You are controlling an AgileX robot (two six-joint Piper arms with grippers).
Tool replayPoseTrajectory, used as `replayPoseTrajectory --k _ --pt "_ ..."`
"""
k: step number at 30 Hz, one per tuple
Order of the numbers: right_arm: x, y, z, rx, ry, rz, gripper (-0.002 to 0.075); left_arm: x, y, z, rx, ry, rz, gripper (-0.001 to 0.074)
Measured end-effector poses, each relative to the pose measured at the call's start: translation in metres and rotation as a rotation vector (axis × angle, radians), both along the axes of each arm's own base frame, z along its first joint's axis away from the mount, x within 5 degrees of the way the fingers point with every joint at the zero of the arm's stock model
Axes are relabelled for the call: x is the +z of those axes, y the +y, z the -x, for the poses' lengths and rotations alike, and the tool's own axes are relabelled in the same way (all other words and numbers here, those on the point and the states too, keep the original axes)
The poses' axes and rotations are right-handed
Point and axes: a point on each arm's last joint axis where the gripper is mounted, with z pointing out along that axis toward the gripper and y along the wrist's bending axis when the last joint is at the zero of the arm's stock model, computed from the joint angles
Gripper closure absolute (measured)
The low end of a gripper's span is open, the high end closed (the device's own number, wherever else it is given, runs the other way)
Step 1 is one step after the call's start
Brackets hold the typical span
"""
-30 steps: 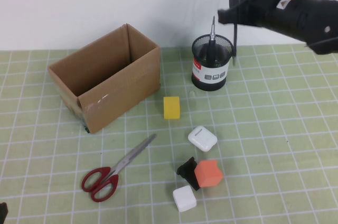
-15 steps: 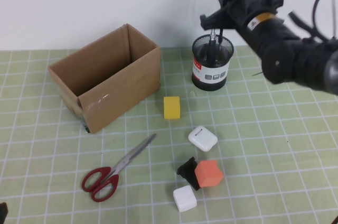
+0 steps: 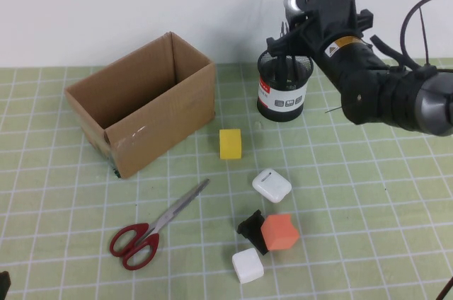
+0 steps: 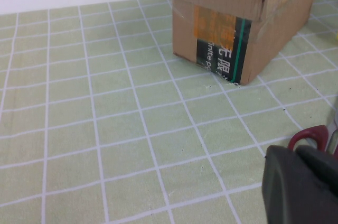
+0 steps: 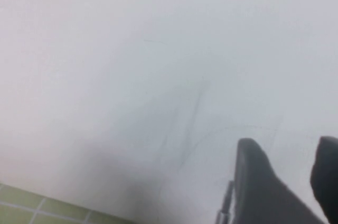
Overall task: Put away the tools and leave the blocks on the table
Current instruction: Place the long Screwdriver into the round holder
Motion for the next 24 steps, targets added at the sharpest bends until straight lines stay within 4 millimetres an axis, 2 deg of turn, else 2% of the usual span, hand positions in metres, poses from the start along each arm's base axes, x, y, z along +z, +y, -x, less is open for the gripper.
replayPoseTrajectory --k 4,10,15,18,21,24 --pt "0.01 -0.001 0.005 0.02 0.047 0.008 0.0522 0.0 0.0 0.0 0.0 0.0 0.0 0.0739" --pt "0.059 -0.007 0.034 0.113 0.114 0.118 0.0537 0.0 0.0 0.0 0.0 0.0 0.0 0.0739" --pt "0.107 -0.018 0.076 0.219 0.183 0.204 0.0686 0.0 0.0 0.0 0.0 0.0 0.0 0.0739" --pt "0.131 -0.028 0.103 0.272 0.226 0.244 0.0719 0.0 0.0 0.0 0.0 0.0 0.0 0.0739" --pt "0.139 -0.037 0.126 0.297 0.273 0.256 0.0727 0.0 0.0 0.0 0.0 0.0 0.0 0.0739" --pt "0.135 -0.048 0.146 0.289 0.288 0.255 0.0731 0.0 0.0 0.0 0.0 0.0 0.0 0.0739"
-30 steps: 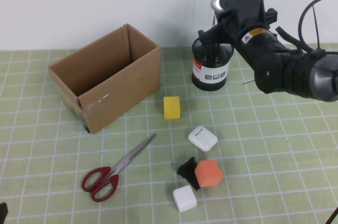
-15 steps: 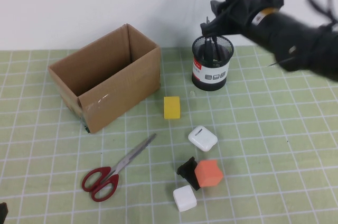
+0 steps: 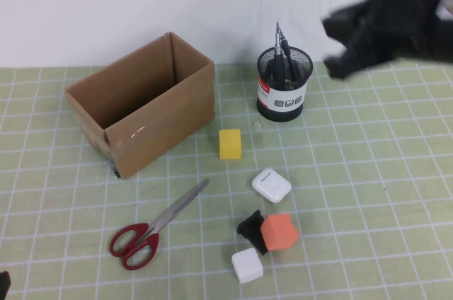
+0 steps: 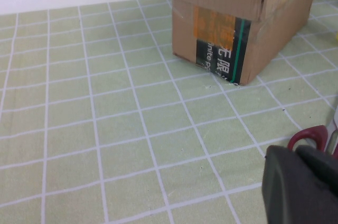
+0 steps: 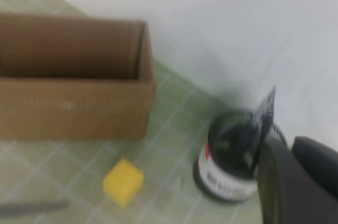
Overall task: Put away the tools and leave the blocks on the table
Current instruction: Place the long Screwdriver into the round holder, then pick up the scissors from the table
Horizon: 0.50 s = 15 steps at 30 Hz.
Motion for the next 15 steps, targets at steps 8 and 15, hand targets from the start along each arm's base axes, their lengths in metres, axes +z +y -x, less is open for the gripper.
replayPoseTrajectory --k 8,15 --pt "-0.019 -0.033 0.064 -0.016 0.006 -0.016 0.0732 0.0 0.0 0.0 0.0 0.0 0.0 0.0739" --pt "-0.026 -0.053 0.104 -0.021 -0.025 -0.046 0.0733 0.0 0.0 0.0 0.0 0.0 0.0 0.0739"
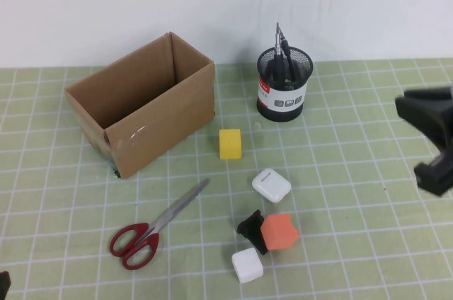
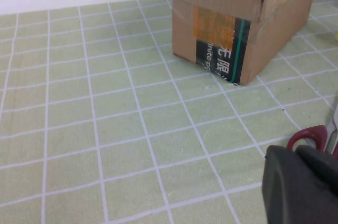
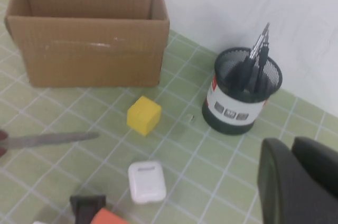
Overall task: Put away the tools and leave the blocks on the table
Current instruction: Pick up the scissors from the table
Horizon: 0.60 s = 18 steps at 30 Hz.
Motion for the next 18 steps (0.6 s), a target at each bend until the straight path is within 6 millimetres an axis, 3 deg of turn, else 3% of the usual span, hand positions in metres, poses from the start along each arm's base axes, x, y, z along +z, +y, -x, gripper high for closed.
replayPoseTrajectory --k 11,15,18 --pt "-0.013 0.001 -0.002 0.004 0.043 0.039 0.0733 0.0 0.0 0.0 0.0 0.0 0.0 0.0739" --pt "-0.001 -0.014 0.009 -0.025 -0.045 0.07 0.0733 0.0 0.0 0.0 0.0 0.0 0.0 0.0739" --pt "0.008 -0.032 0.028 -0.088 -0.12 0.03 0.0733 0.0 0.0 0.0 0.0 0.0 0.0 0.0739"
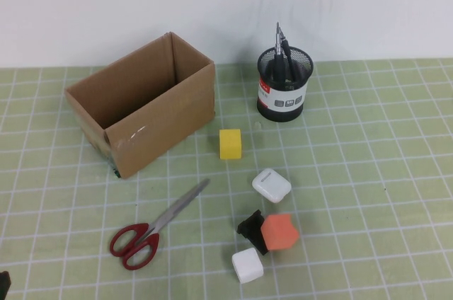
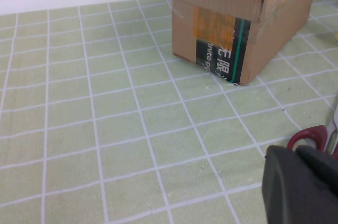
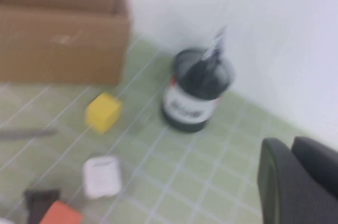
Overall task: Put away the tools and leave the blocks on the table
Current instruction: Pick up the scissors from the table
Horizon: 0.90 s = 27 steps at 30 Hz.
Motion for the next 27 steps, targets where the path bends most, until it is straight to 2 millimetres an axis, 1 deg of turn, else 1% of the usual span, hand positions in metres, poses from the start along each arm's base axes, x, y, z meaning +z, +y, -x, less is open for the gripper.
replayPoseTrajectory --k 1,4,5,8,10,13,16,18,22,27 --pt "0.0 -0.007 0.008 -0.025 -0.025 -0.015 0.0733 0.0 0.0 0.0 0.0 0.0 0.0 0.0739" --pt "-0.015 -0.023 0.031 -0.1 -0.092 -0.067 0.0733 0.0 0.0 0.0 0.0 0.0 0.0 0.0739" --pt "-0.021 -0.027 0.036 -0.122 -0.115 -0.084 0.0733 0.0 0.0 0.0 0.0 0.0 0.0 0.0739" --pt "-0.048 -0.04 0.055 -0.212 -0.207 -0.169 0.0733 0.0 0.0 0.0 0.0 0.0 0.0 0.0739" --pt "-0.072 -0.046 0.065 -0.273 -0.254 -0.243 0.0733 0.0 0.0 0.0 0.0 0.0 0.0 0.0739" --pt "-0.113 -0.053 0.076 -0.352 -0.27 -0.358 0.0733 0.0 0.0 0.0 0.0 0.0 0.0 0.0739" --pt "-0.145 -0.057 0.082 -0.41 -0.256 -0.446 0.0733 0.0 0.0 0.0 0.0 0.0 0.0 0.0739" --pt "-0.155 -0.055 0.084 -0.417 -0.202 -0.463 0.0733 0.0 0.0 0.0 0.0 -0.001 0.0 0.0739" --pt "-0.161 -0.053 0.084 -0.41 -0.149 -0.416 0.0733 0.0 0.0 0.0 0.0 -0.003 -0.002 0.0739" --pt "-0.171 -0.051 0.085 -0.365 -0.108 -0.189 0.0733 0.0 0.0 0.0 0.0 -0.003 -0.005 0.0739"
